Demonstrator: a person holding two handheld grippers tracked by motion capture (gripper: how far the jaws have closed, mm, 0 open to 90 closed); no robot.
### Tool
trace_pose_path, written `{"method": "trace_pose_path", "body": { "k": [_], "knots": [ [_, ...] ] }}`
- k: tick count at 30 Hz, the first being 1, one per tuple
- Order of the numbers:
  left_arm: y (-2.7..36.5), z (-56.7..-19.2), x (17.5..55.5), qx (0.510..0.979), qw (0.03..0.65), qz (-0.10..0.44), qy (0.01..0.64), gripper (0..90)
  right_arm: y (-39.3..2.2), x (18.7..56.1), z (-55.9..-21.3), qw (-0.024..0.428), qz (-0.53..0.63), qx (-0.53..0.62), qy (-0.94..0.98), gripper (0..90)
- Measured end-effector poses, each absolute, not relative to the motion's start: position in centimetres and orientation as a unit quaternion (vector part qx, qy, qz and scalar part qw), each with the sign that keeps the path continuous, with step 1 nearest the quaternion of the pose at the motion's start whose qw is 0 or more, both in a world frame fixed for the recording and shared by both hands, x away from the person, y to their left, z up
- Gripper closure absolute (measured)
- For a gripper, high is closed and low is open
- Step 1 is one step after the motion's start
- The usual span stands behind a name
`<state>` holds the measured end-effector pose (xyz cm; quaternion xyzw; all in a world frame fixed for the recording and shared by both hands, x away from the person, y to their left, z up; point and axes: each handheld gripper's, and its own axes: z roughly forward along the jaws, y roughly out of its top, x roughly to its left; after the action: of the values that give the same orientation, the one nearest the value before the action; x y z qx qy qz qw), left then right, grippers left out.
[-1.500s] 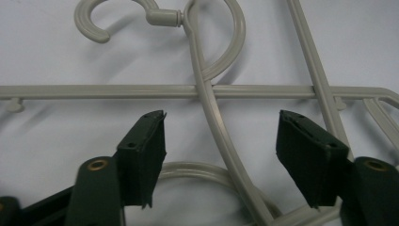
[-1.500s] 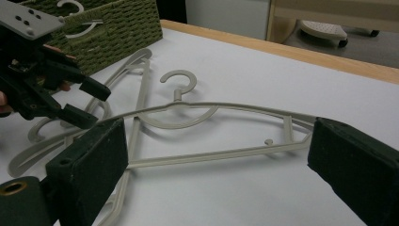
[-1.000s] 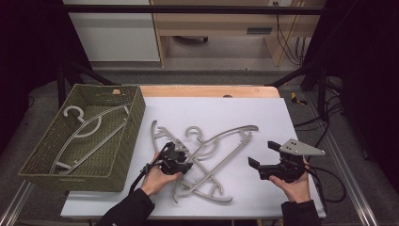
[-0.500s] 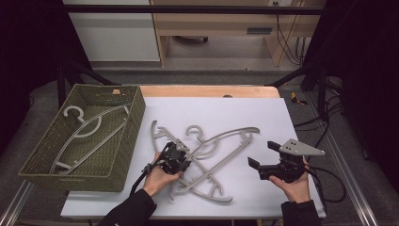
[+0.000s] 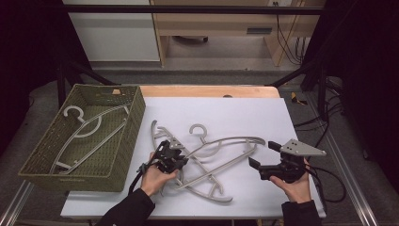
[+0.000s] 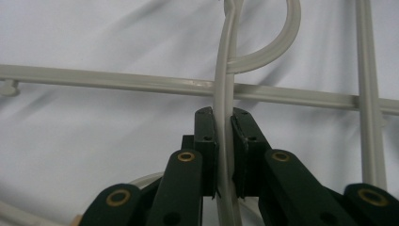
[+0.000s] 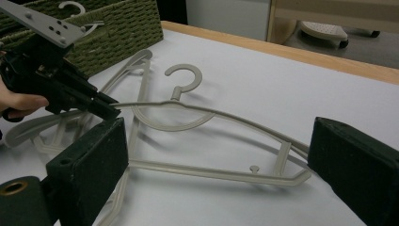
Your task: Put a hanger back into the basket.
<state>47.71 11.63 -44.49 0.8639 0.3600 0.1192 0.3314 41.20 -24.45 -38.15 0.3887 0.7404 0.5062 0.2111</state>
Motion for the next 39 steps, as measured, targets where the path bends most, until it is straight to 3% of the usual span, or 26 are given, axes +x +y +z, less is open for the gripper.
{"method": "trace_pose_path", "body": {
  "k": [39],
  "knots": [
    [19.0,-34.8,43.8,0.797,0.44,0.194,0.365,81.7,-24.8,40.9,-37.9,0.214,0.51,0.388,0.737,5.6]
  ]
}}
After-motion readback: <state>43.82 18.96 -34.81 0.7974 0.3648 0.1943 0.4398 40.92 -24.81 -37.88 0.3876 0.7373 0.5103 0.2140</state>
